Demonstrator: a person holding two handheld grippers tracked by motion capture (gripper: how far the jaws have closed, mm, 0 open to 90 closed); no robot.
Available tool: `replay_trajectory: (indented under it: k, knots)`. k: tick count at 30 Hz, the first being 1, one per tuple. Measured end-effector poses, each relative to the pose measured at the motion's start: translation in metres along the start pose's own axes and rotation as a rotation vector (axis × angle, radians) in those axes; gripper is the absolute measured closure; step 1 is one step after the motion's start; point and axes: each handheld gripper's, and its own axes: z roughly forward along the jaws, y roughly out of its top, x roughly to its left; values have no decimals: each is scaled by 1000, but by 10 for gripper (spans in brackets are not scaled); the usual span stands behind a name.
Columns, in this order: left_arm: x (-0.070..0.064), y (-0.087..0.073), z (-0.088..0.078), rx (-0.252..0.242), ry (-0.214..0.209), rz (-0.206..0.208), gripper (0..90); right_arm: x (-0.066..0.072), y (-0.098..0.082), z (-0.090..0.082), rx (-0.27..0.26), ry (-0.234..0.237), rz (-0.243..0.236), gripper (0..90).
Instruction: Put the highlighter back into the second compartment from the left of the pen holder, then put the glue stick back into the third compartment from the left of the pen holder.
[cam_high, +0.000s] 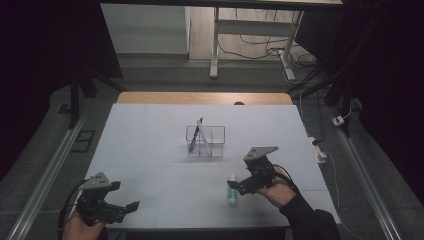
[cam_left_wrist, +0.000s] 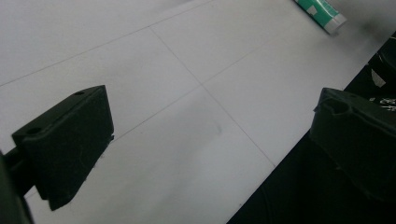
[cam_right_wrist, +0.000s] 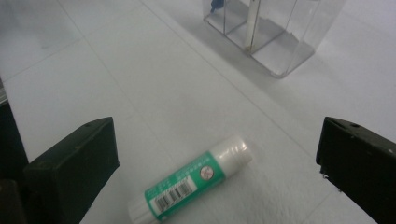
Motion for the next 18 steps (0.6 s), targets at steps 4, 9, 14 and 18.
replay_trajectory:
  k: [4, 9, 14, 18]
  knots:
    - [0, 0, 0, 0, 0, 1, 0, 1, -6, -2, 11, 3, 10, 0]
    - [-1, 0, 0, 3, 3, 5, 0, 4, -15, -5, 22, 6, 29, 0]
    - [-1, 0, 0, 4, 3, 5, 0, 7, -24, -7, 48, 4, 33, 0]
    - [0, 0, 0, 3, 3, 5, 0, 15, -29, -10, 62, -28, 27, 0]
